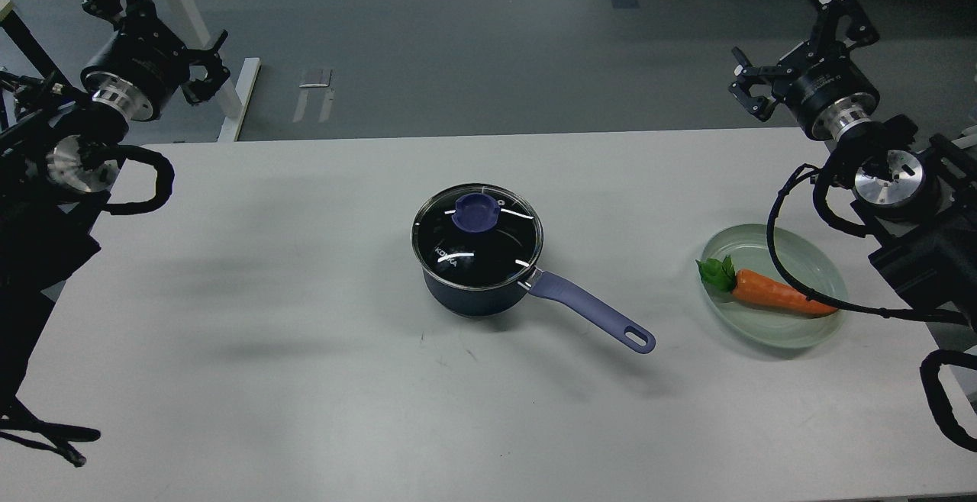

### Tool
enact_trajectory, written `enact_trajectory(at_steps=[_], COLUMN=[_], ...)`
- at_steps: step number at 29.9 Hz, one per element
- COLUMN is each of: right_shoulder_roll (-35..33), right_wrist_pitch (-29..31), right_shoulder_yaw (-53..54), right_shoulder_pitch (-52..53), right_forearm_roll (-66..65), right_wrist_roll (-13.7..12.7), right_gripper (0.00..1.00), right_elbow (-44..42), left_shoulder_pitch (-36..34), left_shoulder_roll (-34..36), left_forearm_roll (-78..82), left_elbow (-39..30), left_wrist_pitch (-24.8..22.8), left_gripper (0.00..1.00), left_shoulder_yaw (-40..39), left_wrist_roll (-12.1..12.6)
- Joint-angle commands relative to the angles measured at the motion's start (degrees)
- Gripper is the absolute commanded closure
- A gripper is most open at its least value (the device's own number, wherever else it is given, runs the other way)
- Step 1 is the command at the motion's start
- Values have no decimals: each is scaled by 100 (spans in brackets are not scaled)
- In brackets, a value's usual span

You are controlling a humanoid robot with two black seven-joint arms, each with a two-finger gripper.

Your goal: Open pot lid

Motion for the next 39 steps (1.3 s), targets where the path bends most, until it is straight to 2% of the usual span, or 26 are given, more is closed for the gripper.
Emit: enact_trajectory(at_steps=[1, 11, 16, 21, 26, 31, 39], right_shoulder_roll=[-1, -62, -721, -1266, -1469, -1504, -1206], right_wrist_pitch=[-20, -55, -309, -521, -731, -1162, -1198], right_shoulder_yaw=[8, -150, -835, -2020, -3522, -4868, -6626], right_shoulder_pitch=[3, 65, 398, 1030, 1970, 2875, 4194], right_forearm_roll=[0, -44, -912, -1801, -2503, -3461, -4895], right_wrist_roll=[1, 9, 18, 9, 9, 9, -34], right_gripper=[0, 0, 0, 1, 1, 1, 1], right_elbow=[-4, 144, 794, 1454, 1990, 2815, 3826], left_shoulder_pitch=[1, 10, 27, 19, 10, 18, 97], left_shoulder_roll=[-7, 28, 80, 81, 98, 160, 168], left_forearm_roll=[17, 61, 70, 262, 535, 536, 562], left_elbow=[0, -9, -17, 0, 53, 62, 62], left_wrist_pitch=[0, 0, 0, 0, 0, 0, 0], left_gripper=[1, 1, 1, 6, 6, 4, 1], left_shoulder_yaw=[9, 105, 114, 316, 360, 360, 360], left_wrist_roll=[-8, 44, 97, 71, 36, 53, 36])
